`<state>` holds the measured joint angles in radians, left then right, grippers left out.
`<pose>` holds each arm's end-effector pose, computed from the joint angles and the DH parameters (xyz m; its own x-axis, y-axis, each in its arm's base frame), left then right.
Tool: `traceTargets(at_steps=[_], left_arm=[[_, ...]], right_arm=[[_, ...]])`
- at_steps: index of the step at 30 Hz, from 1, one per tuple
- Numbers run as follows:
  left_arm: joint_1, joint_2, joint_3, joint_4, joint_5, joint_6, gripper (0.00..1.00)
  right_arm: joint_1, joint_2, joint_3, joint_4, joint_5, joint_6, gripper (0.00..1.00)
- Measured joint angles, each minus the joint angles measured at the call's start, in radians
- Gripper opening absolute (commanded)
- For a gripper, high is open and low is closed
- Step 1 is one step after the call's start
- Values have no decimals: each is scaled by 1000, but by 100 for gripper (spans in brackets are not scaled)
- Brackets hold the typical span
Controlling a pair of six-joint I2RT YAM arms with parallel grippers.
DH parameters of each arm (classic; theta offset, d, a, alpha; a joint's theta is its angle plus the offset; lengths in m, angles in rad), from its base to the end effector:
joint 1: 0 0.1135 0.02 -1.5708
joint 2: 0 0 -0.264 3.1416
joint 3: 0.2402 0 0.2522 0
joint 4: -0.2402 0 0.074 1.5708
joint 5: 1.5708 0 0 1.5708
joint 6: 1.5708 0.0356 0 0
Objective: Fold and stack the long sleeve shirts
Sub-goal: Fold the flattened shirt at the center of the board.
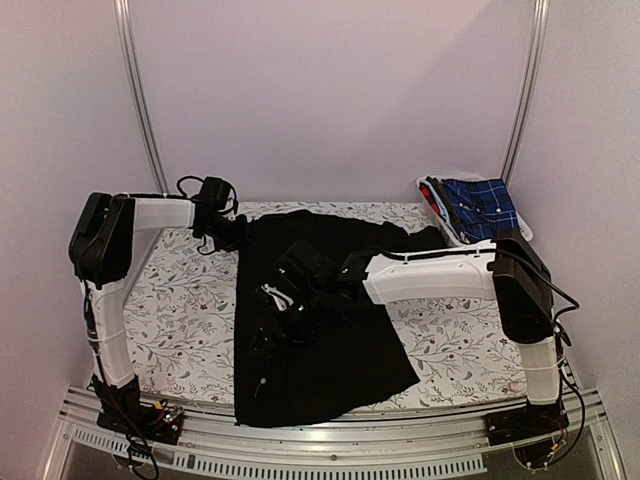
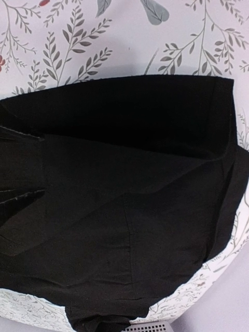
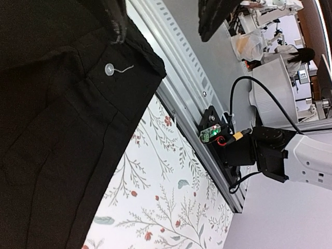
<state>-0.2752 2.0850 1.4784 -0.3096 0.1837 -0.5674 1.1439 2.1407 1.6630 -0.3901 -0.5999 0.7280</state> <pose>0.4329 -0.1290 0.1665 -0.8449 -0.3105 -0.4356 -0.0947 0.8883 -0.4494 0.1781 0.4401 0.1976 -0.8363 -0.5121 -0.1960 -0.4635 0.4692 0.7517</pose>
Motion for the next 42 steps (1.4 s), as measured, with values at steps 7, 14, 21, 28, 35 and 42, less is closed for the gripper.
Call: traceTargets(at_steps=[7, 14, 21, 28, 35, 42], left_arm=[[0, 0, -14, 16, 18, -3, 24], [0, 34, 45, 27, 11, -28, 15], [1, 179, 230, 9, -26, -39, 11], [20, 386, 461, -55, -37, -39, 10], [39, 442, 566, -96, -16, -37, 18], [32, 433, 584, -127, -14, -1, 40]], right_arm=[[-65, -87, -110, 6, 69, -64, 53], [-256, -214, -199, 27, 148, -122, 45], [-326, -220, -176, 51, 184, -192, 45], [-345, -61, 18, 66, 198, -269, 44], [-370, 84, 113, 75, 207, -299, 43], [-394, 81, 14, 76, 267, -306, 43]])
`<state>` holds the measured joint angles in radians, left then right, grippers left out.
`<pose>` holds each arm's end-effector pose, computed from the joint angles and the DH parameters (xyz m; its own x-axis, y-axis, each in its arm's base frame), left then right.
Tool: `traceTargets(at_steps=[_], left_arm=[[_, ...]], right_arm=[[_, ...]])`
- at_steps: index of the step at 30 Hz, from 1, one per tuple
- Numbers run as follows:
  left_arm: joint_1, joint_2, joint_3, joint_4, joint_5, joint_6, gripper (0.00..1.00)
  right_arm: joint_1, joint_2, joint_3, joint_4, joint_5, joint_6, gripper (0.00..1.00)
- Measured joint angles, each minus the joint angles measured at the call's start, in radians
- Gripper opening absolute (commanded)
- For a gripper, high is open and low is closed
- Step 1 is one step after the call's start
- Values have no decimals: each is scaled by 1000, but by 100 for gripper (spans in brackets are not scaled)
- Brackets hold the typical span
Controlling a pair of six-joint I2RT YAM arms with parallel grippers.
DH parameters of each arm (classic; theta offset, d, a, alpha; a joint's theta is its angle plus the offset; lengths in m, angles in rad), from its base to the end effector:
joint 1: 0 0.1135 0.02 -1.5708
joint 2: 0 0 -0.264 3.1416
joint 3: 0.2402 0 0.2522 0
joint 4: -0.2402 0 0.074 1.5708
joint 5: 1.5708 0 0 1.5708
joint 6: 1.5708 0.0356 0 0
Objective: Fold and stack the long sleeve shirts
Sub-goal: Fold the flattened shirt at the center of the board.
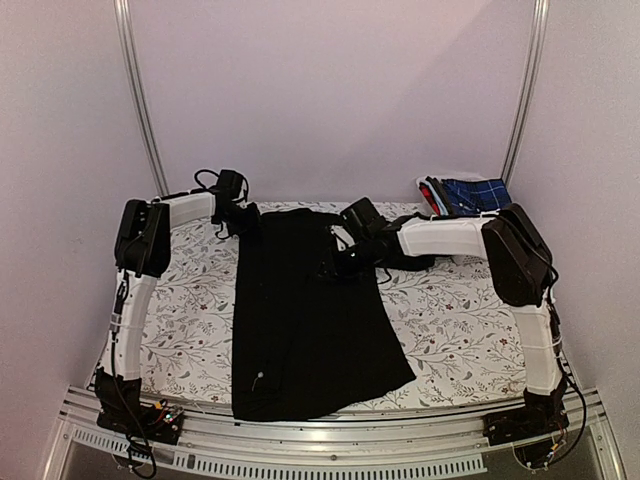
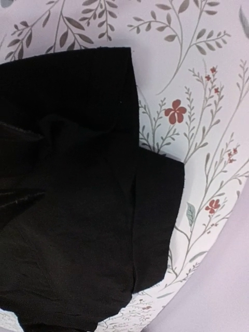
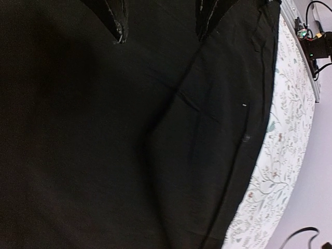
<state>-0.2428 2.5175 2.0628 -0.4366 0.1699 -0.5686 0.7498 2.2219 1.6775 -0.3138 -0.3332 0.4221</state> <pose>0.5316 -0.1379 0.1292 -0.8194 -0.3438 -0.4587 -0.1200 0.8853 -0.4492 0.3514 0.3431 0.1665 -0.8331 -0.2468 -0.4950 -0.5034 0.7092 0.4936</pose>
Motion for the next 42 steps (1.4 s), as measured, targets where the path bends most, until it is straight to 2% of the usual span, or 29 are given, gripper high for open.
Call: traceTargets(at_steps=[3, 7, 15, 22, 27, 34, 42], left_arm=[[-12, -38, -9, -9, -27, 16, 46], [-47, -178, -105, -1, -58, 26, 48], [-189, -603, -610, 174, -11, -53, 48], [-338, -748, -996, 266, 37, -159, 48], [-405, -846, -1193, 314, 40, -234, 47], [-414, -898, -1321, 363, 28, -269, 47], [-367, -904, -1369, 391, 29, -227, 46]], right_arm=[[-12, -43, -95, -6, 47, -3, 43], [-18, -149, -234, -6, 100, -7, 43], [-11, -392, -484, 28, 151, 5, 43], [64, -496, -636, 33, 216, 39, 43], [146, -545, -726, 39, 247, 91, 43], [242, -554, -784, 60, 275, 171, 43], [358, -553, -813, 76, 275, 261, 43]])
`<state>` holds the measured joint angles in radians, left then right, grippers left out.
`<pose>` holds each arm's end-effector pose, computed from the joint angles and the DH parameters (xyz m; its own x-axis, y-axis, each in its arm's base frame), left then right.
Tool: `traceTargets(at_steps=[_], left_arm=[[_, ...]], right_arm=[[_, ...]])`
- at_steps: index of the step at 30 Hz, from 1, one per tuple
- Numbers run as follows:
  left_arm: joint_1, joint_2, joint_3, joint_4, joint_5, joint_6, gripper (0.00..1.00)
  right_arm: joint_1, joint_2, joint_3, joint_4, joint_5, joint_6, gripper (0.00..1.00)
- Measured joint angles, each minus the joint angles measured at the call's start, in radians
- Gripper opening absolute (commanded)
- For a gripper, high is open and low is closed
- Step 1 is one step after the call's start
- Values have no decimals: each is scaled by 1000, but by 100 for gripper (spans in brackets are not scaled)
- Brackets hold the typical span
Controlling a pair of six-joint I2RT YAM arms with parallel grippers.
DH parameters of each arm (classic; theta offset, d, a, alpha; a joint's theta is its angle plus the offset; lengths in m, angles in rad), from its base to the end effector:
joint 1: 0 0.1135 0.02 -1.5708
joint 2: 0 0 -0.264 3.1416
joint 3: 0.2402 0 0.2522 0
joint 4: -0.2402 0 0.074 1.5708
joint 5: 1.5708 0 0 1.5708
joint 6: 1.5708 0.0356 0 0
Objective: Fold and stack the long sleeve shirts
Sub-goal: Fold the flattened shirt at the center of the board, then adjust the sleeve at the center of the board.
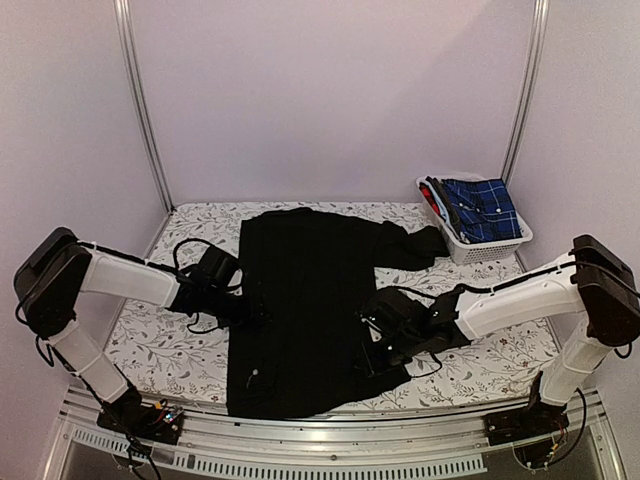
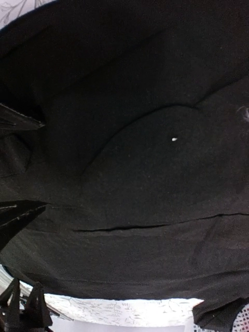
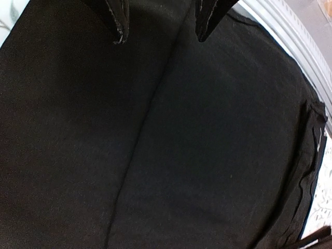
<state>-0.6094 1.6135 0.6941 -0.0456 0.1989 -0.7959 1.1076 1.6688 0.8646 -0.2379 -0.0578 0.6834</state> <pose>0.2334 -0.1715 0.1293 -0.9384 -0.1991 -0.2823 -0.0245 0.8535 -0.5205 0.1386 0.2820 0.1468 -0.8713 -0.3338 -0.3596 -0.4590 0.8135 0.3572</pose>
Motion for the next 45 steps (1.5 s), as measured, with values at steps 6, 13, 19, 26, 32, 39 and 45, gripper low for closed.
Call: traceTargets(at_steps=[6, 13, 19, 26, 32, 39, 45], left_arm=[[79, -17, -20, 5, -1, 40, 46], [150, -49, -14, -79, -46, 106, 48], [147, -105, 27, -190, -53, 156, 51], [99, -196, 113, -228, -27, 184, 51], [54, -211, 132, -229, 18, 192, 51], [53, -213, 139, -230, 48, 201, 52], [51, -221, 139, -224, 63, 200, 51]], right_arm=[[85, 30, 10, 10, -26, 53, 42], [135, 82, 152, -26, -45, 56, 45], [77, 26, 225, -77, -4, 37, 53], [-261, -35, 284, -97, 77, 0, 64], [-504, 11, 367, -69, 140, -26, 67], [-655, 217, 508, -43, 159, -79, 71], [-715, 349, 556, -46, 171, -141, 75]])
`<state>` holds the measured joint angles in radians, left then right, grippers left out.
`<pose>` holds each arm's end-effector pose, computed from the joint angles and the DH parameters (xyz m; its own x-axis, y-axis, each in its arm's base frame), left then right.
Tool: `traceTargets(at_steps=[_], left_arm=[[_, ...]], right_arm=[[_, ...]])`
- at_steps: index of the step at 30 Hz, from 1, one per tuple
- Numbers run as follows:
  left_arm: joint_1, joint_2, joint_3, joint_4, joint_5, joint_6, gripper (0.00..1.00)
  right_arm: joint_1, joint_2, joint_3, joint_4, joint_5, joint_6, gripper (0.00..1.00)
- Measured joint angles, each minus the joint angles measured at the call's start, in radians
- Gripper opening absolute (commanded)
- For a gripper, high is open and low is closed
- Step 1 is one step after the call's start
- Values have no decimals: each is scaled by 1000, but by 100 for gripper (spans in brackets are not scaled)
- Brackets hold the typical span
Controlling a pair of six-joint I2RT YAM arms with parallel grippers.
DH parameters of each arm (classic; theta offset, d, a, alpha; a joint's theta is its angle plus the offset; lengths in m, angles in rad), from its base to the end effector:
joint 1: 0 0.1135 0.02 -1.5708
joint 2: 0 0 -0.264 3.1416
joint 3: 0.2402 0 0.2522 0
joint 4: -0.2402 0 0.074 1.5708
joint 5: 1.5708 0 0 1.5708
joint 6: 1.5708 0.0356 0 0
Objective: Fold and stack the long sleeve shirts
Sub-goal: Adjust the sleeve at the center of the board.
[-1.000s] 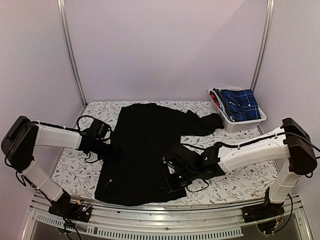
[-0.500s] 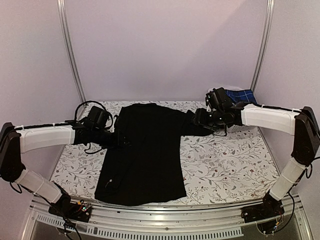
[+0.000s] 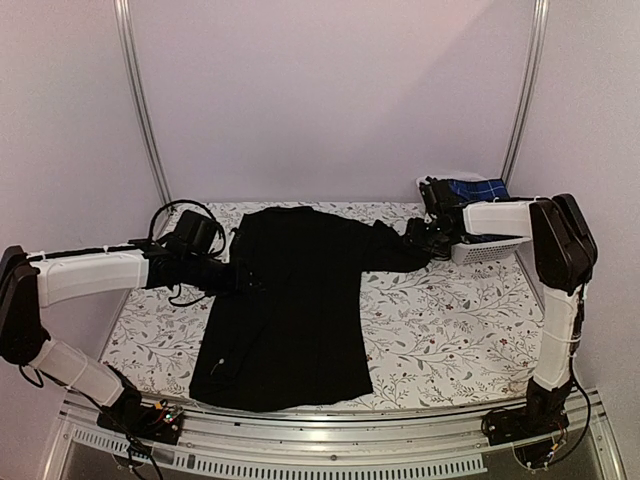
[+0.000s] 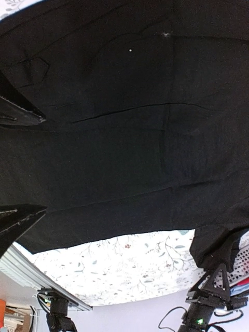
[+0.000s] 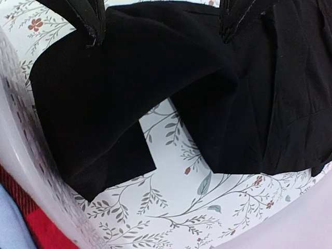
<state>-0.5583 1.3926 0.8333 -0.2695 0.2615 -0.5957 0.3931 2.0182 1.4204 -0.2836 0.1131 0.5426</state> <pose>0.2376 -0.1593 0.2143 -0.8878 -0.0845 -0.4524 0.1955 0.8207 -0.5369 0.4080 0.1648 0.1788 -0.7727 0.2350 -0.5897 0.0989 0.9622 0.2539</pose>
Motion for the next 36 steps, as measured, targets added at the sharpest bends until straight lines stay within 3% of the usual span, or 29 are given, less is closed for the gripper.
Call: traceTargets(at_steps=[9, 14, 18, 23, 30, 32, 36], left_arm=[[-5, 28, 17, 18, 17, -15, 51], [-9, 73, 52, 26, 20, -21, 51], [-17, 113, 69, 34, 24, -30, 51], [-33, 134, 85, 44, 35, -37, 51], [-40, 163, 109, 48, 49, -41, 51], [-44, 168, 115, 48, 50, -42, 51], [-50, 177, 122, 50, 50, -44, 51]], right_arm=[[-1, 74, 172, -53, 122, -145, 80], [-1, 166, 307, -105, 156, -211, 75], [3, 239, 354, -133, 165, -229, 62], [14, 235, 209, -133, 154, -212, 35], [32, 80, -2, -109, 64, -167, 10], [34, 34, -43, -107, 39, -155, 11], [38, -43, -68, -105, 7, -137, 45]])
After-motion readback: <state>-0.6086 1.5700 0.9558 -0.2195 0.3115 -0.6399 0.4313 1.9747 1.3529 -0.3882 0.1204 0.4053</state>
